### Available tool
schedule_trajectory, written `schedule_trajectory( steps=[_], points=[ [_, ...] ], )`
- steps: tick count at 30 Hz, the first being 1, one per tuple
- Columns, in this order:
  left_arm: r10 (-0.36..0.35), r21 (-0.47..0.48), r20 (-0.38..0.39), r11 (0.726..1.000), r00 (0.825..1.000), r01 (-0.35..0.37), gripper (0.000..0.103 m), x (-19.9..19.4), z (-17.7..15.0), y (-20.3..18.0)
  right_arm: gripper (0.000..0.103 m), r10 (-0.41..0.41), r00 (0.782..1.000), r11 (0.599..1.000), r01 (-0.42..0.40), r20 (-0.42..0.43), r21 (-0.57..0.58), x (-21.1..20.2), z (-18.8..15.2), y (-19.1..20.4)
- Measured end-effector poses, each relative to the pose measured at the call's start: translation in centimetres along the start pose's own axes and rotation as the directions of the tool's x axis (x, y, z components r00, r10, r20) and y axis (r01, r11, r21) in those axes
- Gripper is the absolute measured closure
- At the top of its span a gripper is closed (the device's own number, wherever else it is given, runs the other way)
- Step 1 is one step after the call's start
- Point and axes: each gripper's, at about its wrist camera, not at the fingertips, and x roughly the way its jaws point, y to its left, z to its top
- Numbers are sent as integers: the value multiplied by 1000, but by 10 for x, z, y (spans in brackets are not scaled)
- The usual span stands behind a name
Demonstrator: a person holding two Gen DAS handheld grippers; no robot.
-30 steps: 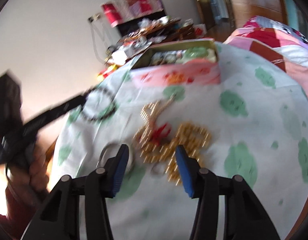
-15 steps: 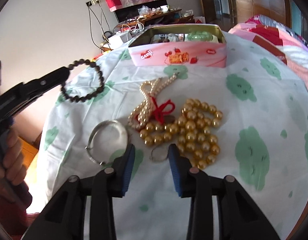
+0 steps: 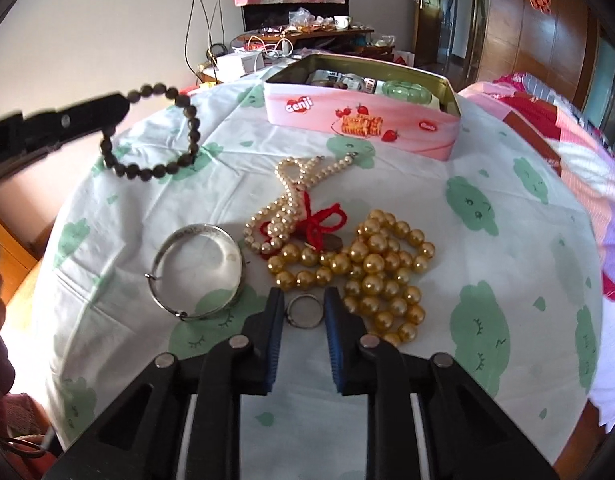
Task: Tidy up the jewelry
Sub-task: 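Grasp the small silver ring with right tool while left tool holds dark bracelet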
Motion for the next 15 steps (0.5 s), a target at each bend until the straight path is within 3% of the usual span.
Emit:
schedule_trajectory(
  steps=[5, 8, 15],
  points=[
    [-5, -3, 3, 1000, 1000, 5, 96, 1, 1, -2, 79, 27, 991, 999, -32, 131, 41, -30, 10, -5],
    [-14, 0, -3, 1000, 1000, 14, 96, 5, 3, -6, 79, -2, 978, 999, -8, 210, 46, -46, 22, -7],
    [-33, 27, -1, 999, 999, 33, 96, 14, 13, -17, 79, -66, 961, 995, 43, 270, 87, -47, 49, -25]
  ],
)
